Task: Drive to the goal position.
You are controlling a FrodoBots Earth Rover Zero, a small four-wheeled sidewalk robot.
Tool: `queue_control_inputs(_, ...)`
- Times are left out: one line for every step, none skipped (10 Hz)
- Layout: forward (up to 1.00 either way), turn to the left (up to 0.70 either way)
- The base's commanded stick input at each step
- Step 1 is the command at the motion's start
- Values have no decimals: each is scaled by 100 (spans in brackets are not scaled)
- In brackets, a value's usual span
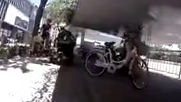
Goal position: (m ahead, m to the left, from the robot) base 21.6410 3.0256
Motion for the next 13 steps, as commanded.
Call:
queue_control_inputs(70, 0)
queue_control_inputs(70, 0)
queue_control_inputs(70, 0)
queue_control_inputs(70, 3)
queue_control_inputs(70, 14)
queue_control_inputs(70, 14)
queue_control_inputs(70, 14)
queue_control_inputs(70, 14)
queue_control_inputs(70, 12)
queue_control_inputs(70, 2)
queue_control_inputs(70, 0)
queue_control_inputs(70, 0)
queue_control_inputs(70, 1)
